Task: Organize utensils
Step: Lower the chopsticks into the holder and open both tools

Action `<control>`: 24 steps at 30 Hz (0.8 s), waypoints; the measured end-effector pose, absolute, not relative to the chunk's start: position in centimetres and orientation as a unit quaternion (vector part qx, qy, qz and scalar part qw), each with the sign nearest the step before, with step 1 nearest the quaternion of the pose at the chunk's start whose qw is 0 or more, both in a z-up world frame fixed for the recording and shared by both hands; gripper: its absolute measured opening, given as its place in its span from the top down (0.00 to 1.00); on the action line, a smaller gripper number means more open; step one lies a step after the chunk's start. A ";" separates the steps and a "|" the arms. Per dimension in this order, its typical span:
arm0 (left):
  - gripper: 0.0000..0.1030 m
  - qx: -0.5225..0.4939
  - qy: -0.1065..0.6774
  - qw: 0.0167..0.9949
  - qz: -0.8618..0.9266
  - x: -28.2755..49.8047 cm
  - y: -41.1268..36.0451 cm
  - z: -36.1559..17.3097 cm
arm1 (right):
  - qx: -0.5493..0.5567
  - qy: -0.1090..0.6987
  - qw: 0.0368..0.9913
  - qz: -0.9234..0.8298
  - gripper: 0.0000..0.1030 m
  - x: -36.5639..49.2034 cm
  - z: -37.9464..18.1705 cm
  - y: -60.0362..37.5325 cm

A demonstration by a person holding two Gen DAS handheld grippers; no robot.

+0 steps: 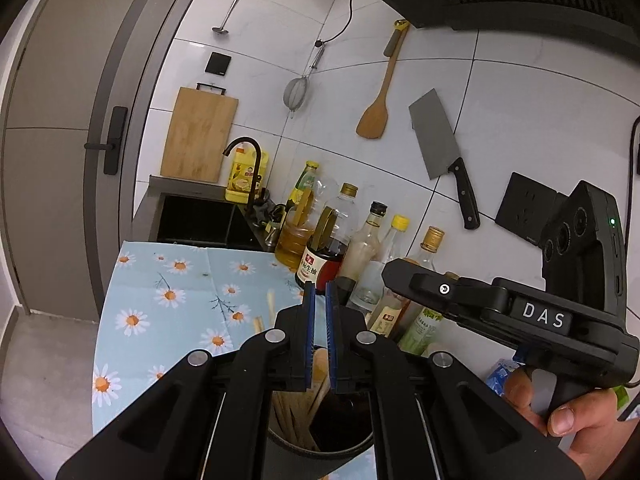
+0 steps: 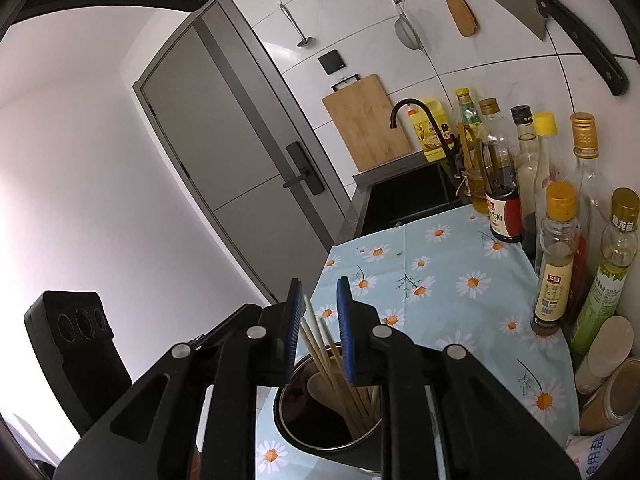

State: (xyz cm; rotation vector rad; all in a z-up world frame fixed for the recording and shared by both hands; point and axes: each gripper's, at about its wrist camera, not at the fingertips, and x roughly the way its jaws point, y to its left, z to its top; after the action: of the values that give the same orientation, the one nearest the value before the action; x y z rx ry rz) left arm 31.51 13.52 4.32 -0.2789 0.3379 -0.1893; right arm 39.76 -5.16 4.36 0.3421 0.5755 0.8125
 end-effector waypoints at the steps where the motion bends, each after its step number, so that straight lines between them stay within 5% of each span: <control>1: 0.95 -0.137 0.167 0.972 -0.093 31.5 13.5 4.3 | 0.162 0.273 0.866 0.387 0.81 39.6 4.5 -5.2; 3: 0.95 -0.136 0.166 0.972 -0.090 31.2 13.6 4.4 | 0.162 0.272 0.866 0.387 0.81 39.4 4.7 -5.4; 5: 0.81 -0.134 0.165 0.973 -0.086 30.7 13.7 4.6 | 0.161 0.272 0.867 0.386 0.81 39.2 4.8 -5.5; 24: 0.71 -0.117 0.178 0.974 -0.078 22.9 13.1 6.2 | 0.140 0.285 0.871 0.375 0.72 32.9 4.9 -10.3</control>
State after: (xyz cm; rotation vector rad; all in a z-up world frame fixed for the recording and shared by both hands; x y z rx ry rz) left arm 22.86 13.05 6.16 -0.2363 0.3600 -0.1570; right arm 32.90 -10.26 4.94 0.2926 0.5950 0.7848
